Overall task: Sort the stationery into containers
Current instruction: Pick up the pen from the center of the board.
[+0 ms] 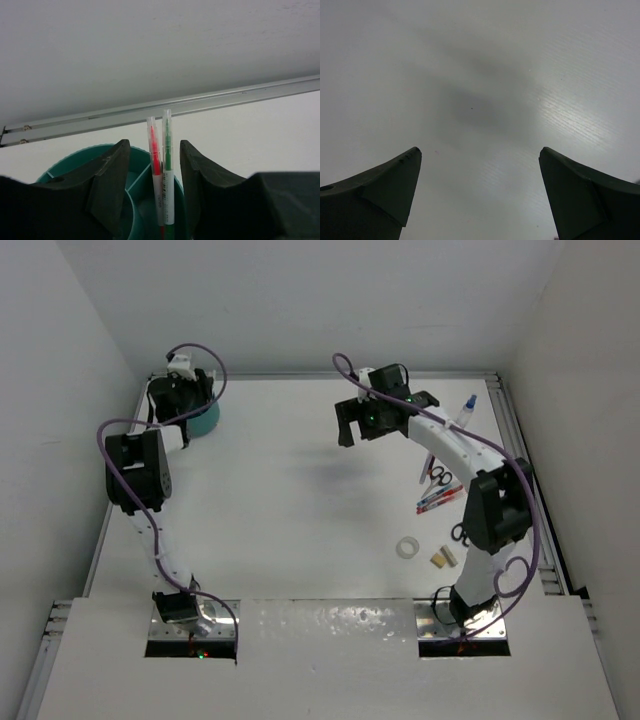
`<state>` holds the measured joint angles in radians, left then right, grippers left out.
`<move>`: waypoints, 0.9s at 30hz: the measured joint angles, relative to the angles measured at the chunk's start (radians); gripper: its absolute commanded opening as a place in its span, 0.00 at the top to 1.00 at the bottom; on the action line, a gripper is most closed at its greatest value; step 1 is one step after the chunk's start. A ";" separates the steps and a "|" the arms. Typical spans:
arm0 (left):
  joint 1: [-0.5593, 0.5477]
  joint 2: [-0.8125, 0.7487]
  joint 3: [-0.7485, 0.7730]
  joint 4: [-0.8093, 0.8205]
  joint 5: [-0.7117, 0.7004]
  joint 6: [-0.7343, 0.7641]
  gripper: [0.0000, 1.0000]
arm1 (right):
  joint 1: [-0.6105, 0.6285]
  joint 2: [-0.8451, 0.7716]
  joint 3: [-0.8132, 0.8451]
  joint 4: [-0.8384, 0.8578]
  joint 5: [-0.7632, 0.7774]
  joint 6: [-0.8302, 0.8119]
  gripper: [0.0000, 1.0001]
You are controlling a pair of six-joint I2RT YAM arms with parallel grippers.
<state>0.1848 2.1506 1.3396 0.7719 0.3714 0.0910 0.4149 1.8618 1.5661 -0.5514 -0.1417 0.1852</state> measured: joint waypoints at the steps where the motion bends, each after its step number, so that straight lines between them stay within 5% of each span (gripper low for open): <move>1: -0.002 -0.012 -0.001 -0.009 0.002 0.006 0.57 | 0.001 -0.019 -0.017 0.000 0.011 0.008 0.02; 10: -0.062 -0.180 -0.007 -0.153 0.009 0.047 0.54 | -0.008 -0.356 -0.436 0.035 0.130 0.156 0.01; 16: -0.212 -0.319 -0.061 -0.272 -0.029 0.070 0.49 | -0.018 -0.511 -0.620 0.018 0.174 0.255 0.04; 23: -0.330 -0.439 -0.120 -0.454 -0.055 0.054 0.47 | -0.031 -0.634 -0.725 0.028 0.202 0.332 0.26; 27: -0.346 -0.478 -0.140 -0.557 -0.089 0.058 0.47 | -0.033 -0.660 -0.770 0.036 0.201 0.365 0.29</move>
<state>-0.1608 1.6726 1.1995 0.2150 0.2821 0.1490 0.3817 1.2022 0.7959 -0.5156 0.0597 0.5499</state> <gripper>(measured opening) 0.530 0.719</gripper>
